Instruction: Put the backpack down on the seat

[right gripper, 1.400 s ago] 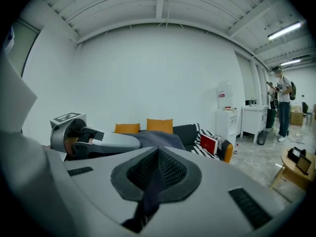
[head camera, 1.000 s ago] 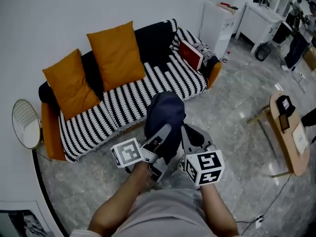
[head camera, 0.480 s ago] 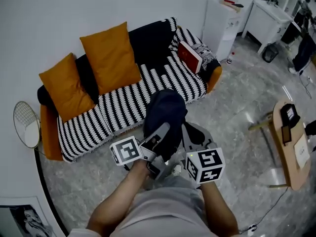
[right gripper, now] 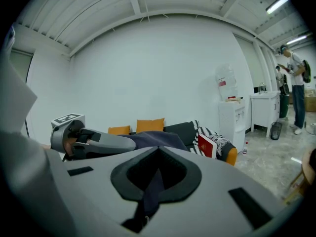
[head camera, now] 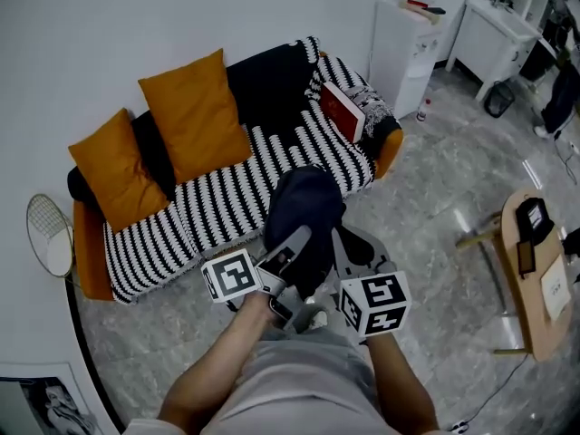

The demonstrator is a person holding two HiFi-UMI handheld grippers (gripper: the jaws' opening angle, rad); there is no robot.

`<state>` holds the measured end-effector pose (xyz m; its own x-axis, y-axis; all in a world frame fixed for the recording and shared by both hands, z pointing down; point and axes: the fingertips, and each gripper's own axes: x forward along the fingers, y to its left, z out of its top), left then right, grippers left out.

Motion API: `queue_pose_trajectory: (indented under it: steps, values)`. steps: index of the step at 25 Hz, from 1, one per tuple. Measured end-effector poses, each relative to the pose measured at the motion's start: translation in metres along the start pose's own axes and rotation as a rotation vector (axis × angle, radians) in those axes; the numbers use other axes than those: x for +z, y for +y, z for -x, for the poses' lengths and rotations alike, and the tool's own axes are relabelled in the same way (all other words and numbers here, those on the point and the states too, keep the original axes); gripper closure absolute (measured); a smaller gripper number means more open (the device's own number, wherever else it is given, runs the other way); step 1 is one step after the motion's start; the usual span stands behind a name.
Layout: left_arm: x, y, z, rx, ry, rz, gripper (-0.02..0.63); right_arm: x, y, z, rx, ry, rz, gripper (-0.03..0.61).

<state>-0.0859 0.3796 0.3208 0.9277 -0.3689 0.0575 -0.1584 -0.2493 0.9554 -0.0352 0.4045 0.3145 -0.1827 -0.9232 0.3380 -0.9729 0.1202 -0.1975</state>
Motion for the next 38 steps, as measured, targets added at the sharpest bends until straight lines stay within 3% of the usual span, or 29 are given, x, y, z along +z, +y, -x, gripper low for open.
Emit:
queue_pose_trajectory:
  steps: [3,10,18,23,38]
  values:
    - [0.004,0.006,-0.009,0.024,0.012,-0.033,0.588,0.003,-0.009,-0.005,-0.001,0.0,0.002,0.577]
    - [0.017,0.019,-0.036,0.031,0.023,-0.025,0.588,0.009,-0.03,-0.024,-0.014,0.001,0.004,0.577]
    - [0.056,0.032,-0.072,-0.029,0.02,0.074,0.588,0.02,-0.052,-0.075,-0.037,0.022,-0.003,0.577]
    - [0.097,0.064,-0.092,0.033,0.049,0.017,0.588,0.03,-0.066,-0.12,-0.054,0.055,0.001,0.577]
    - [0.239,0.118,-0.142,0.059,0.111,0.011,0.588,0.084,-0.077,-0.277,-0.091,0.132,0.023,0.577]
